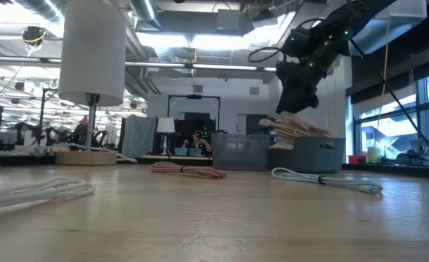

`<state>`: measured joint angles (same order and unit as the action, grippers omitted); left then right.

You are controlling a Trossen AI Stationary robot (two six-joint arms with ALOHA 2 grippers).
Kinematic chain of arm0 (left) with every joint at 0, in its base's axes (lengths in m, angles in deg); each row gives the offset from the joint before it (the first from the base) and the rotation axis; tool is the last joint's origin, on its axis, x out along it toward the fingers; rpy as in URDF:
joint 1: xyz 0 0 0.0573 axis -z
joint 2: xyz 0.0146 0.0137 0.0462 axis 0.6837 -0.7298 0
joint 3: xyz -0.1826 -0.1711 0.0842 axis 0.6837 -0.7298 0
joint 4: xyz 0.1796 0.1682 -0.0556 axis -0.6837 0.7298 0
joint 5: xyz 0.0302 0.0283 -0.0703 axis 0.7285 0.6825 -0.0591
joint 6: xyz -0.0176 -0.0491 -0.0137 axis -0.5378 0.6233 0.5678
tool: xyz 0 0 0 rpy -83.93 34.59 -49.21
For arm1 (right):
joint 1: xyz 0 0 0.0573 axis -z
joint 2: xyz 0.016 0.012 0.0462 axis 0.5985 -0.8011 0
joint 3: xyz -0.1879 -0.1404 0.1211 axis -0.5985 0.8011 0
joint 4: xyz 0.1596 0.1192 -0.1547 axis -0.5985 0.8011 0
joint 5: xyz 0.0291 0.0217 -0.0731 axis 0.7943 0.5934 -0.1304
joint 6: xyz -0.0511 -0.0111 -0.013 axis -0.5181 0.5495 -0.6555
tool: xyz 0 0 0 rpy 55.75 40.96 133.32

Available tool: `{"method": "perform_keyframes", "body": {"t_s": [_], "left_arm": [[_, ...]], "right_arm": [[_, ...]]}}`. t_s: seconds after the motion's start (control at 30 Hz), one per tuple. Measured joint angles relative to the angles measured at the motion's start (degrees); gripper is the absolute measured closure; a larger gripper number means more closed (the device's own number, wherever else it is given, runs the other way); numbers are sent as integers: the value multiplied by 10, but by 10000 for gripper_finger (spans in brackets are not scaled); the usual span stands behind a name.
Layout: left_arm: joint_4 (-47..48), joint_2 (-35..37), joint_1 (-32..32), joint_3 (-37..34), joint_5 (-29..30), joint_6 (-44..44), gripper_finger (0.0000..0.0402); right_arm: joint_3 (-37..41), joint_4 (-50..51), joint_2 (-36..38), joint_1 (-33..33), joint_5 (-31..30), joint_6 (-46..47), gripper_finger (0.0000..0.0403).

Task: Pick & Place USB Port
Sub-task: Put the light brown HDMI cable into the blue bin, then put the white charger cable into the black transparent bin

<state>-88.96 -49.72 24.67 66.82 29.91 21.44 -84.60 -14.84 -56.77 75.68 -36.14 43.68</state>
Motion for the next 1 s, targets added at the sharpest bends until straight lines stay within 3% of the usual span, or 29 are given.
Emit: {"method": "perform_keyframes", "body": {"t_s": [0.5,0.63,0.83,1.0], "left_arm": [[0,0,0,0,0,0,164],[7,0,0,0,-2,-2,164],[76,23,0,0,-2,-42,164],[161,74,0,0,5,-54,164]], "right_arm": [[-155,151,6,0,-35,-14,165],[-217,224,7,-14,49,10,172],[-302,324,34,-76,254,18,192],[-310,332,92,-162,285,66,213]]}}
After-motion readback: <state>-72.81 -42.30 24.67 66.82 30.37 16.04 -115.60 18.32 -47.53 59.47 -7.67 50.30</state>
